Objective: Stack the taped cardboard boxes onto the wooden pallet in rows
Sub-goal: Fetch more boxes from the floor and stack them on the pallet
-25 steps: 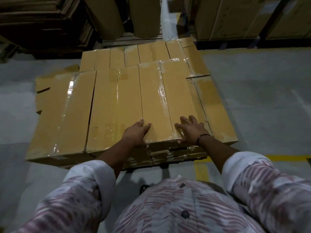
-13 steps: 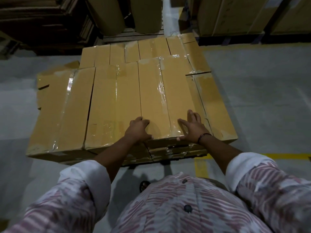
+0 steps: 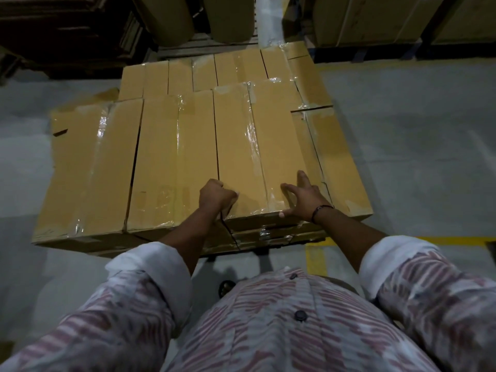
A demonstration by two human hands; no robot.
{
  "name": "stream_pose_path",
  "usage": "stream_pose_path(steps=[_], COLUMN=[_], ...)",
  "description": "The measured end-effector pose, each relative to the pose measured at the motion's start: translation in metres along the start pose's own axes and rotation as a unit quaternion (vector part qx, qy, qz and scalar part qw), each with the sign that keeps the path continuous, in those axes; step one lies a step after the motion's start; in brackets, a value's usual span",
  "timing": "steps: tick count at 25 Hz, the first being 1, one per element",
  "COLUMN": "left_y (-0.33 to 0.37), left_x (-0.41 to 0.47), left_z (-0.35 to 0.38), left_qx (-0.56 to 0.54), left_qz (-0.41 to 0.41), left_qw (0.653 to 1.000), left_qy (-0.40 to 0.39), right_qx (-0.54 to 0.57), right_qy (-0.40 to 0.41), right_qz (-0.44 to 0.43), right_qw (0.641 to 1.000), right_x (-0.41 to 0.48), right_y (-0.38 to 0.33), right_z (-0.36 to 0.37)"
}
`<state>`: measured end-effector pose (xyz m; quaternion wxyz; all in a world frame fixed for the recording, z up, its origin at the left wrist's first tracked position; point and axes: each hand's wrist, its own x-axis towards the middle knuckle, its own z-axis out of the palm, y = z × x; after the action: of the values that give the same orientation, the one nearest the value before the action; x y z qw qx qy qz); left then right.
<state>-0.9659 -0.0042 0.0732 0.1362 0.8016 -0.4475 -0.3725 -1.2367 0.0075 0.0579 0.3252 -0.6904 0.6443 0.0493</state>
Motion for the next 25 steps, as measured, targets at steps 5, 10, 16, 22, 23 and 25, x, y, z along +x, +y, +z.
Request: stream_pose_path(steps=[5, 10, 16, 22, 23, 25], left_y=[-0.011, -0.012, -0.010, -0.023, -0.024, -0.025], left_x=[-0.007, -0.010, -0.019, -0.028, -0.028, -0.028], left_z=[0.003, 0.005, 0.005, 0.004, 0.004, 0.004], left_qx=[-0.025, -0.002, 0.125, 0.402, 0.433, 0.465], left_qz=[-0.001, 0.006, 0.063, 0.195, 0.211, 0.236], left_qw=[1.000, 1.000, 0.990, 0.894, 0.875, 0.853], left_qy=[0.009, 0.010, -0.014, -0.041, -0.042, -0.029], right_qx=[-0.009, -0.026, -0.028, -0.109, -0.130, -0.156], right_qy=[-0.001, -0.004, -0.014, 0.003, 0.007, 0.006], right_qz=[-0.030, -0.040, -0.037, -0.054, -0.058, -0.063], right_qw=[1.000, 0.999, 0.999, 0.993, 0.990, 0.986], right_x=[0.002, 0.003, 0.002, -0.002, -0.002, -0.001], right_y=[0.010, 0.012, 0.011, 0.009, 0.009, 0.007], right_z=[0.001, 0.003, -0.001, -0.003, -0.004, -0.005])
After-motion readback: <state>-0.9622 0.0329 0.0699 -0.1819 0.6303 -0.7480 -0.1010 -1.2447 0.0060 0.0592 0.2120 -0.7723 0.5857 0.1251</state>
